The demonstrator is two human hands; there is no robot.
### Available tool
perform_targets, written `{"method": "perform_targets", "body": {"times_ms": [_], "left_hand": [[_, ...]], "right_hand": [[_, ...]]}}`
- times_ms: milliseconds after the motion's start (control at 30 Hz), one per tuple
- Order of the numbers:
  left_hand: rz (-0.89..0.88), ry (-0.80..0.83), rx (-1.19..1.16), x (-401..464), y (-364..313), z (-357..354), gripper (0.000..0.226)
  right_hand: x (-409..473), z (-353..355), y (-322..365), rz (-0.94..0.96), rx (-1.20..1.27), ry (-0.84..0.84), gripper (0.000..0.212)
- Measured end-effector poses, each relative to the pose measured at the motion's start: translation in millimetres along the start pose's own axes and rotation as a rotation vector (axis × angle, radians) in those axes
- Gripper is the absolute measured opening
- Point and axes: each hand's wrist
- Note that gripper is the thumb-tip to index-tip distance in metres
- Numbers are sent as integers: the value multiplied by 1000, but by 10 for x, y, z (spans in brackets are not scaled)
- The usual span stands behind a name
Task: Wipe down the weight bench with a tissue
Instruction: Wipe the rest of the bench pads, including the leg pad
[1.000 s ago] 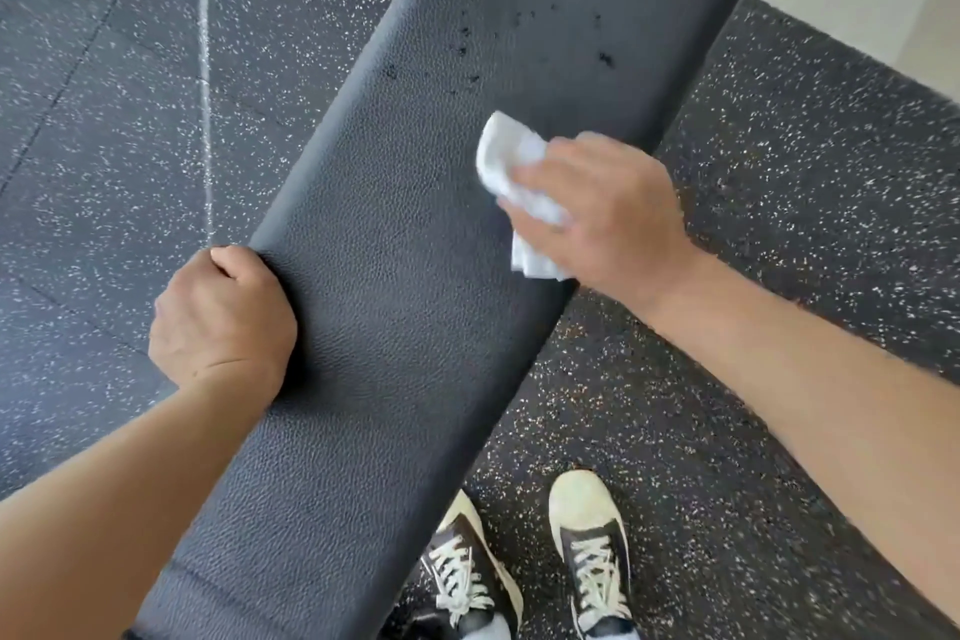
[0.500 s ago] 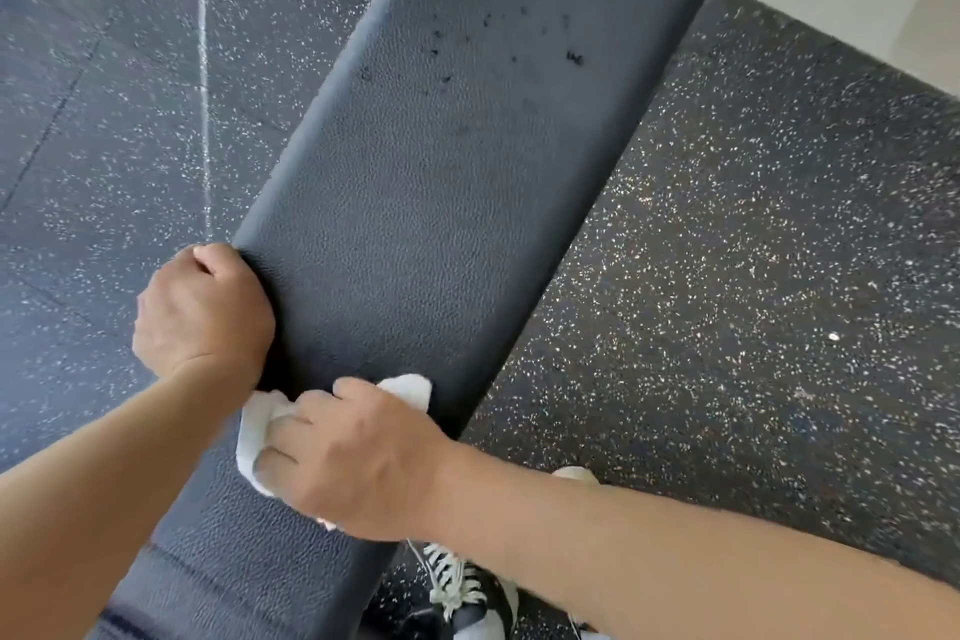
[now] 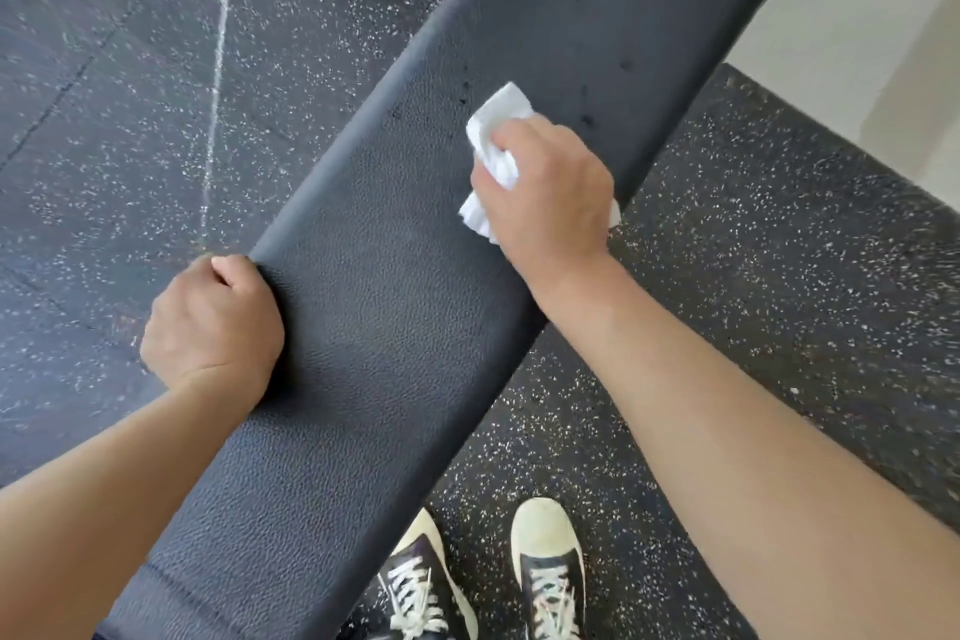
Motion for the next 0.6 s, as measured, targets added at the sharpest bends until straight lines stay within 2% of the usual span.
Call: {"method": "perform_targets", "body": {"times_ms": [100, 200, 300, 333, 367, 400, 500, 600], "left_hand": [[-1, 3, 3, 7, 14, -12, 46], [2, 10, -4, 25, 33, -23, 48], [-4, 5, -11, 28, 49, -34, 48], [-7, 2, -9, 24, 48, -38, 47], [-5, -2, -8, 24, 47, -42, 46], [-1, -4, -9, 29, 47, -45, 44], [2, 19, -23, 23, 45, -47, 42], [4, 43, -30, 19, 38, -30, 40]], "right_hand": [[-345, -127, 599, 220, 94, 82, 21], [-556, -161, 879, 479, 139, 184, 22], [-359, -137, 675, 727, -27, 221, 9], [-202, -140, 556, 752, -106, 174, 17], [-13, -152, 435, 707, -126, 117, 17], [190, -156, 334, 585, -99, 66, 8], [633, -215, 206, 197, -91, 27, 19], [637, -312, 517, 94, -57, 3, 13]]}}
Point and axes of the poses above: each hand's wrist, its own x-axis towards the middle knuckle, its own z-axis out of the back of the hand, y = z × x, and after that the axes turned 8 degrees about -x, right-handed
